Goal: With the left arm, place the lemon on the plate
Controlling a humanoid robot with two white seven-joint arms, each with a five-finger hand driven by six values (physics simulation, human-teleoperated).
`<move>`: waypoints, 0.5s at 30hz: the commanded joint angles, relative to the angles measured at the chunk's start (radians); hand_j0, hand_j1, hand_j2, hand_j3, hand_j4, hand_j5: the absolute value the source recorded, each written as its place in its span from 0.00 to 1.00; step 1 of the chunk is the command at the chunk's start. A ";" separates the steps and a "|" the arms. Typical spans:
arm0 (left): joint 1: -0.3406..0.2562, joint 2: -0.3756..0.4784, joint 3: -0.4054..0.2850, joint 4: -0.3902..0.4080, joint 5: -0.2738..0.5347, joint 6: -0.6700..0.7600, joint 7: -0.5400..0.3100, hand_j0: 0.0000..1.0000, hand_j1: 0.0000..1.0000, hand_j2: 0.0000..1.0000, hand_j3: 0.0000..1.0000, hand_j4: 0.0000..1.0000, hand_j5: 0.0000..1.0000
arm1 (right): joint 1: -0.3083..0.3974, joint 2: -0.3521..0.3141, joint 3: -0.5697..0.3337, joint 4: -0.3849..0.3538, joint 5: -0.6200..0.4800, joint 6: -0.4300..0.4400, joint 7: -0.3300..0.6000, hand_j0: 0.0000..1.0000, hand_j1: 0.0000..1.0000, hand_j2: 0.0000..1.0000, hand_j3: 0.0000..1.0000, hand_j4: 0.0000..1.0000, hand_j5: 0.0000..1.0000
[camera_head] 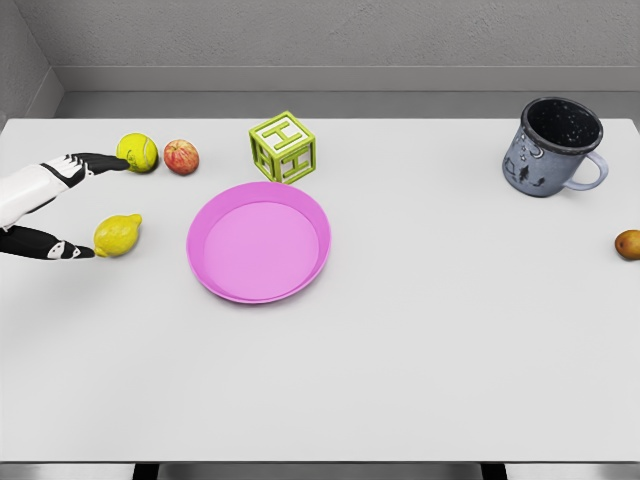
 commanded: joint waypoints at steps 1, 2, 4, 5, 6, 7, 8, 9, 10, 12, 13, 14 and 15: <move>0.000 0.001 0.001 0.001 0.008 0.003 0.000 1.00 1.00 1.00 1.00 1.00 1.00 | 0.000 0.000 -0.006 -0.002 0.000 -0.004 0.000 1.00 1.00 1.00 1.00 1.00 1.00; 0.000 0.001 0.001 0.001 0.008 0.003 0.000 1.00 1.00 1.00 1.00 1.00 1.00 | 0.000 0.000 0.000 0.002 0.000 0.001 0.000 1.00 1.00 1.00 1.00 1.00 1.00; 0.000 0.001 0.001 0.001 0.008 0.003 0.000 1.00 1.00 1.00 1.00 1.00 1.00 | 0.000 0.000 0.003 0.002 -0.001 0.001 -0.001 1.00 1.00 1.00 1.00 1.00 1.00; 0.000 -0.001 0.001 0.001 0.008 0.003 0.000 1.00 1.00 1.00 1.00 1.00 1.00 | 0.002 0.000 0.003 0.002 -0.001 0.002 -0.001 1.00 1.00 1.00 1.00 1.00 1.00; 0.000 -0.008 0.002 0.002 0.006 0.003 0.000 1.00 1.00 1.00 1.00 1.00 1.00 | 0.002 0.000 0.001 0.002 -0.001 0.002 0.000 1.00 1.00 1.00 1.00 1.00 1.00; 0.000 -0.024 0.002 0.001 0.000 0.003 0.000 1.00 1.00 1.00 1.00 1.00 1.00 | 0.000 0.000 0.001 0.002 -0.001 0.002 0.000 1.00 1.00 1.00 1.00 1.00 1.00; 0.000 -0.027 0.002 0.004 -0.005 0.003 0.000 1.00 1.00 1.00 1.00 1.00 1.00 | 0.000 0.000 0.003 0.002 -0.001 0.002 0.000 1.00 1.00 1.00 1.00 1.00 1.00; 0.000 -0.036 0.004 0.005 -0.005 0.003 0.000 1.00 1.00 1.00 1.00 1.00 1.00 | 0.000 0.000 0.003 0.002 -0.001 0.002 0.000 1.00 1.00 1.00 1.00 1.00 1.00; 0.003 -0.027 -0.004 0.007 -0.005 0.003 0.000 1.00 1.00 1.00 1.00 1.00 1.00 | 0.000 0.000 0.001 0.002 -0.001 0.002 -0.001 1.00 1.00 1.00 1.00 1.00 1.00; -0.009 0.082 -0.082 0.041 0.011 0.003 0.000 1.00 1.00 1.00 1.00 1.00 1.00 | 0.000 0.000 0.003 0.002 -0.001 0.002 0.000 1.00 1.00 1.00 1.00 1.00 1.00; -0.012 0.108 -0.082 0.053 0.011 0.003 0.000 1.00 1.00 1.00 1.00 1.00 1.00 | 0.000 0.000 0.003 0.002 -0.001 0.002 -0.001 1.00 1.00 1.00 1.00 1.00 1.00; -0.017 0.163 -0.102 0.068 -0.003 0.003 0.000 1.00 1.00 1.00 1.00 1.00 1.00 | 0.000 0.000 0.003 0.002 -0.001 0.002 0.000 1.00 1.00 1.00 1.00 1.00 1.00; -0.017 0.176 -0.136 0.068 -0.011 0.003 0.000 1.00 1.00 1.00 1.00 1.00 1.00 | 0.000 0.000 0.003 0.002 -0.001 0.002 -0.001 1.00 1.00 1.00 1.00 1.00 1.00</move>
